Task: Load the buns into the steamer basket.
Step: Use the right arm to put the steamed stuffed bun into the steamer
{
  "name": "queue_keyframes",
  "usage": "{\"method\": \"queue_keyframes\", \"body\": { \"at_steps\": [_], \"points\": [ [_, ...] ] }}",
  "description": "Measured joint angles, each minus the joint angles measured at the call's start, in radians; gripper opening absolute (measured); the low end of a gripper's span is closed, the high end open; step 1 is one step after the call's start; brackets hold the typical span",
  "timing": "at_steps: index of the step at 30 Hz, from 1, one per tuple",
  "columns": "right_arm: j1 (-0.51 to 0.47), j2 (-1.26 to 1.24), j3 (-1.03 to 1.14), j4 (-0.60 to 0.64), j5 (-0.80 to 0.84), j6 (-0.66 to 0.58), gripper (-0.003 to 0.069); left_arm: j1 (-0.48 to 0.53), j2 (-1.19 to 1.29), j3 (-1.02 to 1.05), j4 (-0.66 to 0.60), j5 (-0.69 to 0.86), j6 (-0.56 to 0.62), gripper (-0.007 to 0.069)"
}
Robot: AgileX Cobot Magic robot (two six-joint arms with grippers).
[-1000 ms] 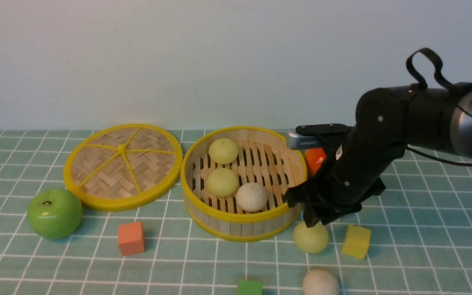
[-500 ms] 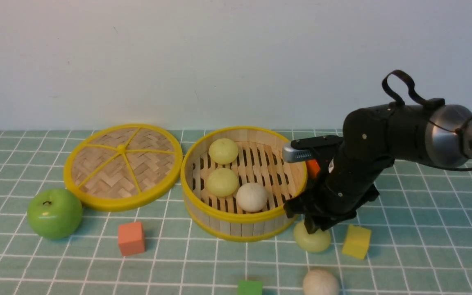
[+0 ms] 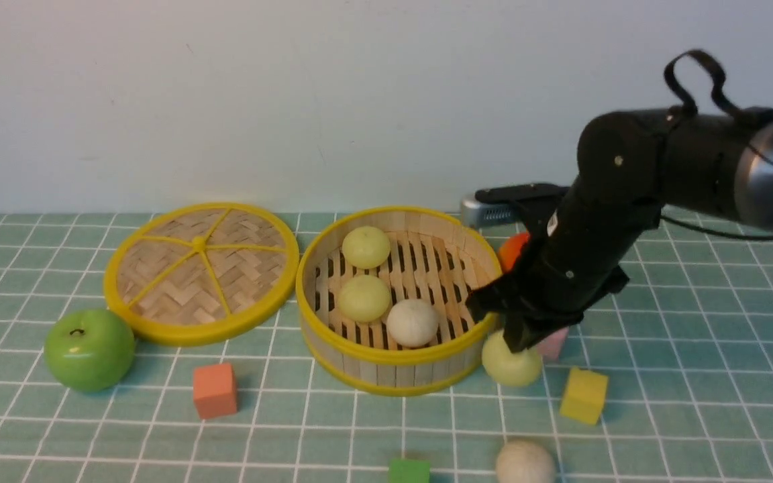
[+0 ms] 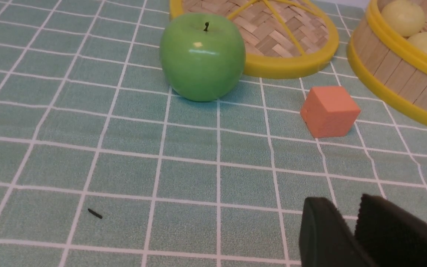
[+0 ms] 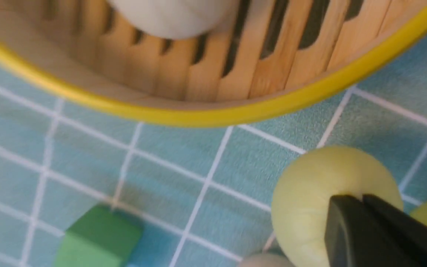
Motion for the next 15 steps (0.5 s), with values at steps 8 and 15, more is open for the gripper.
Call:
{"method": "queue_keyframes", "body": {
  "at_steps": [8, 15],
  "points": [
    [-0.017, 0.0, -0.169, 0.038, -0.11, -0.016, 0.0003, 0.0, 0.0, 0.0, 0.001, 0.0, 0.0, 0.0165],
    [-0.017, 0.145, -0.169, 0.035, -0.257, -0.018, 0.0003, 0.0, 0.0, 0.0, 0.001, 0.0, 0.0, 0.0165]
  ]
}}
